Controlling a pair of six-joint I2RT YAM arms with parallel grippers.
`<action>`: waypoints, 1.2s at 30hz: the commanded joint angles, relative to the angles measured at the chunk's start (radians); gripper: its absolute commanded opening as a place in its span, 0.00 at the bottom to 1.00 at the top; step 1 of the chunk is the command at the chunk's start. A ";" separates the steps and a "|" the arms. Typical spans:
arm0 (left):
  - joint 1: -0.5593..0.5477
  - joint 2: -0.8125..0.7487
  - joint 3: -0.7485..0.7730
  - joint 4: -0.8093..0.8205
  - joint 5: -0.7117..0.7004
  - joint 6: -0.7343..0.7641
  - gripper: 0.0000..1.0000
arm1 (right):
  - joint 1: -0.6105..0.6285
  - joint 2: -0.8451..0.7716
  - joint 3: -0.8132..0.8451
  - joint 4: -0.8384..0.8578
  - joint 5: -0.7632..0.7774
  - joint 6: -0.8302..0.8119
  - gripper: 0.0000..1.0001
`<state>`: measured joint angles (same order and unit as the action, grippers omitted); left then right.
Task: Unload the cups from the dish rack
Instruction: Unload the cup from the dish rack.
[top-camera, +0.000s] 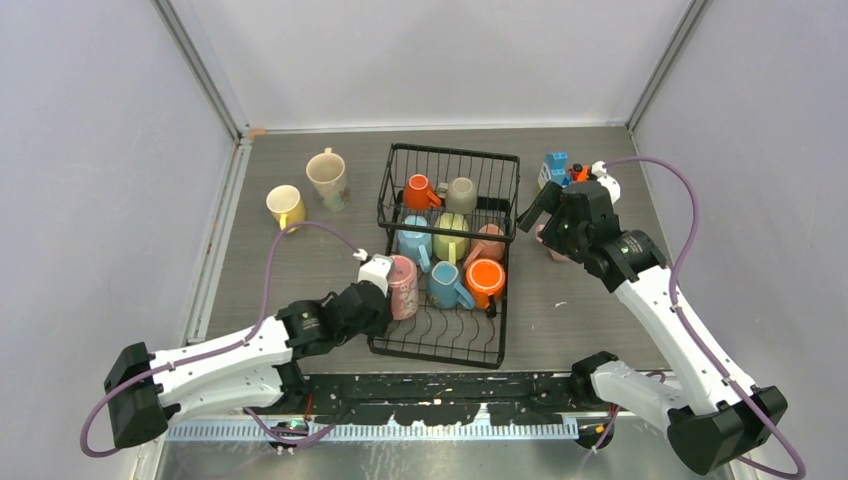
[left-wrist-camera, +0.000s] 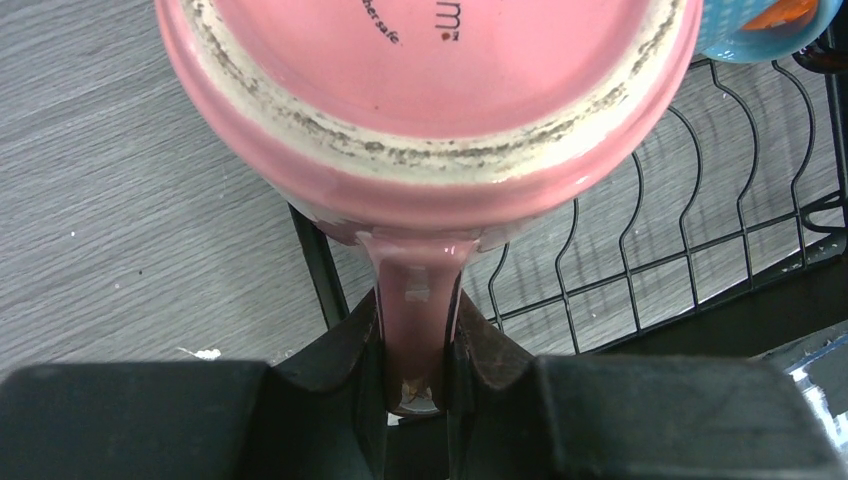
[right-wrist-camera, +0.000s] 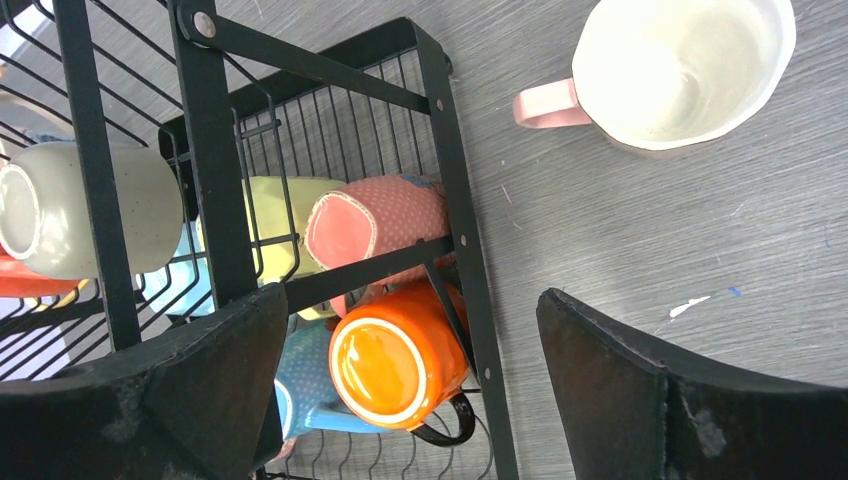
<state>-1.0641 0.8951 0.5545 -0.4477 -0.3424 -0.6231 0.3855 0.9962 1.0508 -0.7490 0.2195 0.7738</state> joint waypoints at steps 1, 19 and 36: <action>0.007 -0.021 0.053 0.087 -0.019 -0.007 0.00 | 0.030 -0.007 0.012 0.028 -0.037 0.048 1.00; 0.006 -0.047 0.100 0.052 0.005 -0.007 0.00 | -0.117 -0.035 0.038 -0.097 0.025 0.054 1.00; 0.006 -0.155 0.117 0.052 0.145 -0.253 0.00 | 0.085 -0.333 -0.016 -0.256 -0.021 0.209 1.00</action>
<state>-1.0599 0.7940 0.6018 -0.4938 -0.2192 -0.7811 0.3561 0.7223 1.0527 -0.9691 0.1780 0.8707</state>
